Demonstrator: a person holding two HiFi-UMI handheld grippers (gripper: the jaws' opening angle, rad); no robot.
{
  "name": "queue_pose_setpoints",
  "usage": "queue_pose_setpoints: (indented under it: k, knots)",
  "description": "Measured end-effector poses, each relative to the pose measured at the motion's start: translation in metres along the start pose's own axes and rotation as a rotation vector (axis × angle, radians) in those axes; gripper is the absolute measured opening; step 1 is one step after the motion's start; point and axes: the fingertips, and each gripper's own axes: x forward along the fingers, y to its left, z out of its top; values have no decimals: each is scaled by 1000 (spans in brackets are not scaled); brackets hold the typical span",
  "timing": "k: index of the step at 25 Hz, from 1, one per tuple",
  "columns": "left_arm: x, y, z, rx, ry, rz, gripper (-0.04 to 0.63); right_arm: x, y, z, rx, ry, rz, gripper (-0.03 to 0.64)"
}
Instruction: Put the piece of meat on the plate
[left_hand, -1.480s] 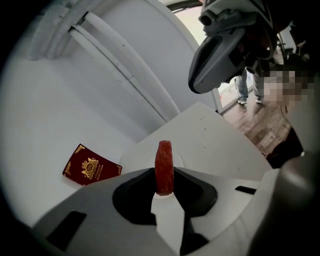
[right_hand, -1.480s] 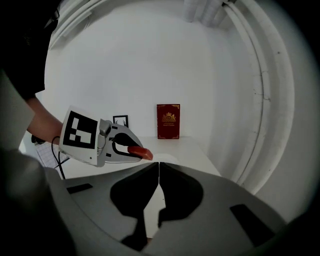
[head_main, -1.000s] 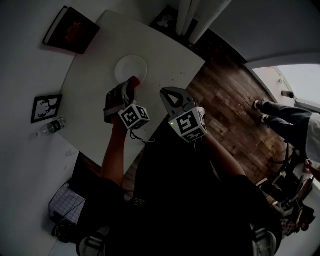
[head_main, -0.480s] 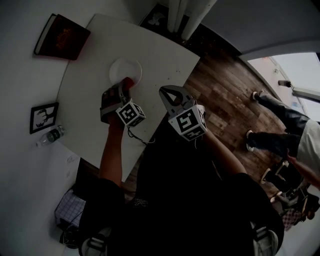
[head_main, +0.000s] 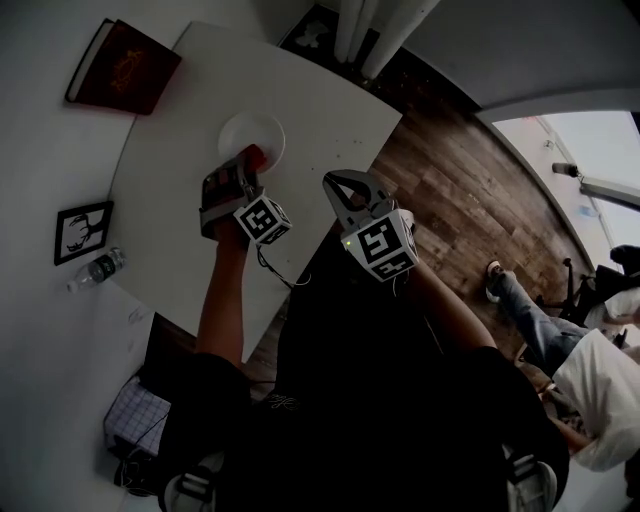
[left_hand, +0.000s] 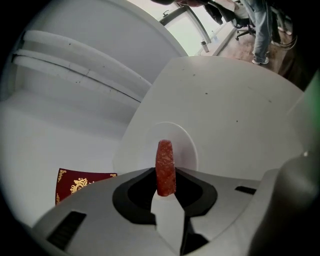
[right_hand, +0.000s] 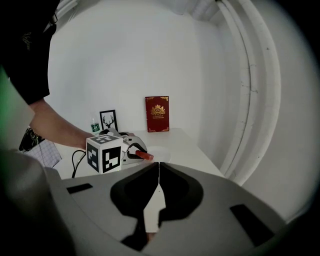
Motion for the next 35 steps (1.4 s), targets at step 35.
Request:
queue_pose_setpoints:
  k: [35]
  knots:
    - [26, 19, 5, -148, -3, -110, 122, 0, -6, -1, 22, 30, -18, 23]
